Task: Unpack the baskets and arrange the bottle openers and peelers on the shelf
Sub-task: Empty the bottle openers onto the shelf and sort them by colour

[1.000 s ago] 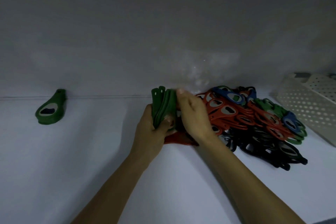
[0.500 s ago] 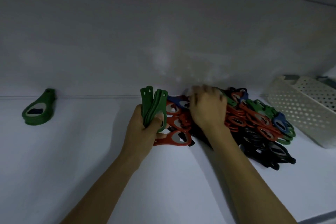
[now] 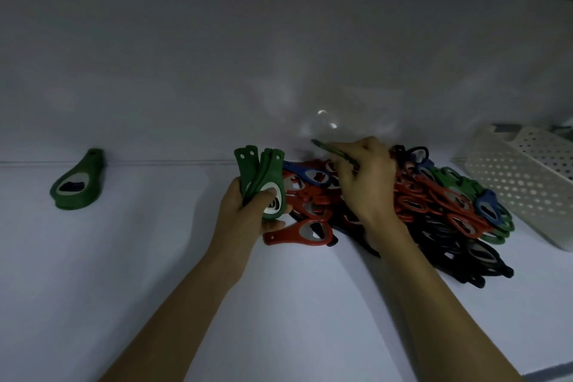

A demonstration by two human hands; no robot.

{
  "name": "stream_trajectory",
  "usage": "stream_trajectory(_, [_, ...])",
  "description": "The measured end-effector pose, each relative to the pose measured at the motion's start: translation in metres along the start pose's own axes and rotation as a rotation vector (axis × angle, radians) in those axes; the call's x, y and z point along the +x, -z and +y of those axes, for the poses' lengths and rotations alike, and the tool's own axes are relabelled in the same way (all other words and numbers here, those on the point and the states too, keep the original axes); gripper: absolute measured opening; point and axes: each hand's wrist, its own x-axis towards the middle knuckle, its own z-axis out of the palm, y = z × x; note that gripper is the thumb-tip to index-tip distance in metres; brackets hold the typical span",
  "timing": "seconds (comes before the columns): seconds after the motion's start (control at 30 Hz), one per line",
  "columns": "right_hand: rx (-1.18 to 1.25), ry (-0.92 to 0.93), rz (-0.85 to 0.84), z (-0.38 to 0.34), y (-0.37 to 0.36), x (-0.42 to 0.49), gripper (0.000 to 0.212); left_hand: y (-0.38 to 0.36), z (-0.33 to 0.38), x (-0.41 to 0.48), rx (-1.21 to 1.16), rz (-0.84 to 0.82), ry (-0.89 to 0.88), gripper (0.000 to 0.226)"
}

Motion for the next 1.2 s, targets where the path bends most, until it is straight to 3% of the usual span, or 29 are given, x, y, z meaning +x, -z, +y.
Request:
stream_trajectory(0.07, [0.282, 0.168, 0.003, -0.019, -0.001, -0.004, 0.019, 0.0, 0.004, 0.001, -0.074, -0.001, 0.052, 0.02])
stream_trajectory(0.17, [0.321, 0.384, -0.058, -0.041, -0.011, -0.014, 0.024, 0.0, 0.009, 0.003, -0.113, -0.052, 0.106, 0.052])
stream_trajectory(0.23, [0.337, 0.401, -0.143, -0.047, -0.016, -0.019, 0.028, 0.001, 0.007, 0.002, -0.104, -0.083, 0.081, 0.052])
stream_trajectory(0.37, [0.453, 0.225, -0.215, -0.054, -0.015, -0.026, 0.052, 0.004, 0.003, 0.002, -0.126, -0.048, 0.045, 0.031])
stream_trajectory(0.47, [0.629, -0.187, -0.201, -0.059, -0.013, -0.027, 0.044, 0.003, 0.001, 0.002, -0.098, -0.025, -0.053, 0.032])
stream_trajectory(0.53, [0.887, -0.436, -0.42, -0.064, -0.013, -0.028, 0.05, 0.001, -0.002, 0.0, -0.002, -0.039, -0.165, 0.037])
stream_trajectory(0.6, [0.956, -0.47, -0.595, -0.066, -0.017, -0.03, 0.046, -0.001, -0.005, -0.003, 0.24, -0.045, -0.281, 0.034])
stream_trajectory(0.7, [0.993, -0.426, -0.455, -0.072, -0.023, -0.034, 0.021, -0.004, -0.013, -0.004, 0.594, 0.009, -0.447, 0.033])
stream_trajectory(0.83, [1.131, -0.416, -0.357, -0.075, -0.026, -0.037, 0.022, -0.004, -0.014, -0.002, 0.652, 0.031, -0.508, 0.036])
stream_trajectory(0.93, [1.2, -0.51, -0.313, -0.085, -0.027, -0.036, 0.023, -0.005, -0.009, -0.005, 0.625, 0.021, -0.425, 0.047])
stream_trajectory(1.0, [1.313, -0.639, -0.288, -0.092, -0.023, -0.03, 0.017, -0.005, -0.004, -0.011, 0.447, 0.008, -0.329, 0.049])
stream_trajectory(1.1, [1.4, -0.682, -0.289, -0.104, -0.018, -0.028, 0.01, -0.007, 0.014, -0.017, -0.3, 0.129, -0.009, 0.028])
stream_trajectory(1.13, [1.408, -0.69, -0.298, -0.112, -0.017, -0.032, 0.008, -0.007, 0.021, -0.019, -0.546, 0.15, 0.086, 0.028])
stream_trajectory(1.2, [1.381, -0.711, -0.318, -0.129, -0.019, -0.043, 0.015, -0.006, 0.031, -0.027, -0.796, 0.095, 0.167, 0.037])
